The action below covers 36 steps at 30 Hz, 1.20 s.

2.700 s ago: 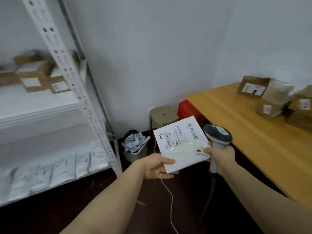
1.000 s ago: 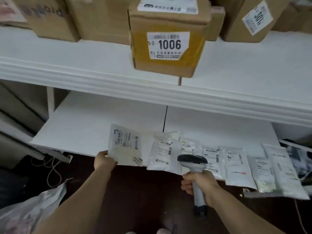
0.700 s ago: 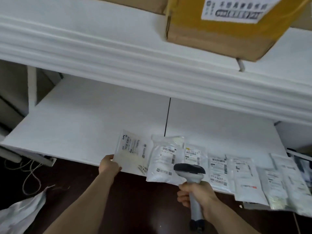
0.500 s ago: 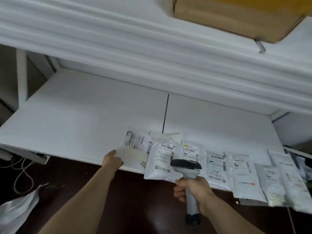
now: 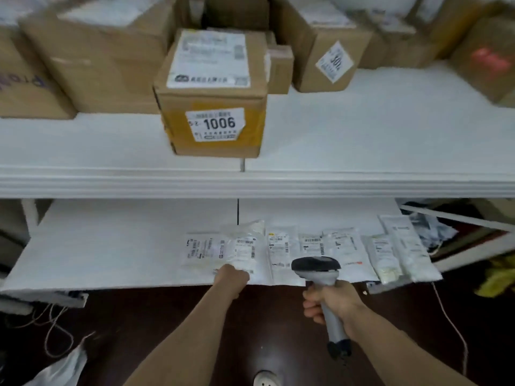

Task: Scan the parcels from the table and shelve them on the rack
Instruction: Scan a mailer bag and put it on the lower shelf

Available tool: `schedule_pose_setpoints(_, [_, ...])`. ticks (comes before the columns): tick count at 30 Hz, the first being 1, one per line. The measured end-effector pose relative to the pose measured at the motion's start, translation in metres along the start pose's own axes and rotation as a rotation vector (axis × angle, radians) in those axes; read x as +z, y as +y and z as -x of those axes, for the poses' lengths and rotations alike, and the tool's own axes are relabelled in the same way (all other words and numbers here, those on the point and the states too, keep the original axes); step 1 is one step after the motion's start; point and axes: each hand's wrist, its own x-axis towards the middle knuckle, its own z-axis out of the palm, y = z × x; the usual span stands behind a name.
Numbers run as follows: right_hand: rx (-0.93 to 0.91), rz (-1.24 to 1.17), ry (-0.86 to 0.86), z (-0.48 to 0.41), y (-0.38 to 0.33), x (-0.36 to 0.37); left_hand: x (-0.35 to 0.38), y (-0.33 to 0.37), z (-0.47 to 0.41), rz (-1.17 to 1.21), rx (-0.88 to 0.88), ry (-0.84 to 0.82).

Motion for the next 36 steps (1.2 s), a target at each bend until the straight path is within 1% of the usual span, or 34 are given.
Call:
schedule_pose_setpoints(5, [-0.04, -0.068, 0.144, 0.057, 0.014, -0.077, 0.061, 0.058, 0.071, -0.069, 0.142, -0.169])
schedule_pose_setpoints(8, [-0.044, -0.112, 0.254, 0.097, 0.037, -0.131, 0.102, 0.095, 0.122, -0.16, 0.24, -0.284])
schedule_pose_setpoints(10, [-0.037, -0.132, 0.357, 0.124, 0.055, -0.169, 0.133, 0.121, 0.157, -0.265, 0.334, -0.352])
schedule_pose_setpoints(13, [0.034, -0.109, 0.482, 0.162, 0.085, -0.228, 0.185, 0.155, 0.21, -0.383, 0.469, -0.447])
schedule_pose_setpoints(16, [0.123, -0.123, 0.6, 0.195, 0.119, -0.282, 0.236, 0.178, 0.263, -0.438, 0.574, -0.541])
schedule_pose_setpoints(20, [0.198, -0.226, 0.67, 0.228, 0.17, -0.343, 0.311, 0.195, 0.329, -0.607, 0.738, -0.689])
schedule_pose_setpoints(23, [0.21, -0.385, 0.718, 0.242, 0.207, -0.392, 0.376, 0.206, 0.37, -0.684, 0.794, -0.741])
schedule_pose_setpoints(27, [0.199, -0.493, 0.744, 0.255, 0.256, -0.475, 0.479, 0.228, 0.422, -0.701, 0.876, -0.78])
schedule_pose_setpoints(32, [0.139, -0.589, 0.809, 0.274, 0.322, -0.59, 0.61, 0.25, 0.497, -0.676, 0.899, -0.835])
schedule_pose_setpoints(36, [0.057, -0.767, 0.942, 0.29, 0.364, -0.673, 0.702, 0.269, 0.552, -0.723, 0.88, -0.897])
